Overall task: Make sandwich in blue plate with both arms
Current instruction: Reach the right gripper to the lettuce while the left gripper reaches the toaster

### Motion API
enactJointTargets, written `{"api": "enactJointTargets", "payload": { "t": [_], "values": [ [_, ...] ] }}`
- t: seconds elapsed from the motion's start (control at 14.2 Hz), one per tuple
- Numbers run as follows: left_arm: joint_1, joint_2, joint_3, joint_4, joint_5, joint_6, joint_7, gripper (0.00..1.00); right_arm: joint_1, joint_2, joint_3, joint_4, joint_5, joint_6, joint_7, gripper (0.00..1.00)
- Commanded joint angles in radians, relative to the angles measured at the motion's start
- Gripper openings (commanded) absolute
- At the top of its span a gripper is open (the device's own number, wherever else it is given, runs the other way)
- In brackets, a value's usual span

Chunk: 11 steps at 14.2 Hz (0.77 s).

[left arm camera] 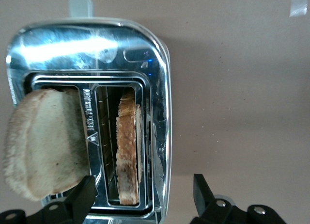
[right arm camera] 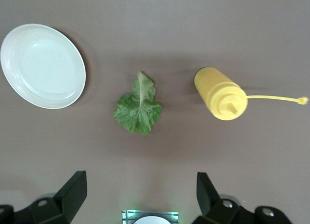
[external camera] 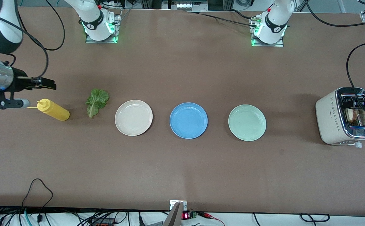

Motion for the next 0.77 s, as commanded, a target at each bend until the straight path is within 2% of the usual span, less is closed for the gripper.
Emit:
{"api": "enactJointTargets", "payload": {
  "t": [0.0,0.21,0.42,0.56,0.7],
  "values": [
    [0.012,0.009,-0.008,-0.002,0.014,0.006,0.021,0.67,0.020,-0.036,0.002,-0.154,-0.022,0.163,0.006,1.00],
    [0.018,0.011,-0.007,0.000,0.013,0.004,0.021,0.45,0.023,-0.097,0.002,-0.426,-0.022,0.470,0.006,1.00],
    [0.041,0.011,-0.008,0.001,0.014,0.007,0.021,0.38,0.037,-0.093,0.002,-0.590,-0.020,0.692,0.008,1.00],
    [0.051,0.016,-0.008,0.001,0.014,0.009,0.019,0.36,0.038,-0.042,0.004,-0.627,-0.020,0.792,0.008,1.00],
    [0.055,0.025,-0.008,0.006,0.013,0.009,0.019,0.26,0.056,0.019,0.002,-0.627,-0.020,0.860,0.006,1.00]
  ]
}}
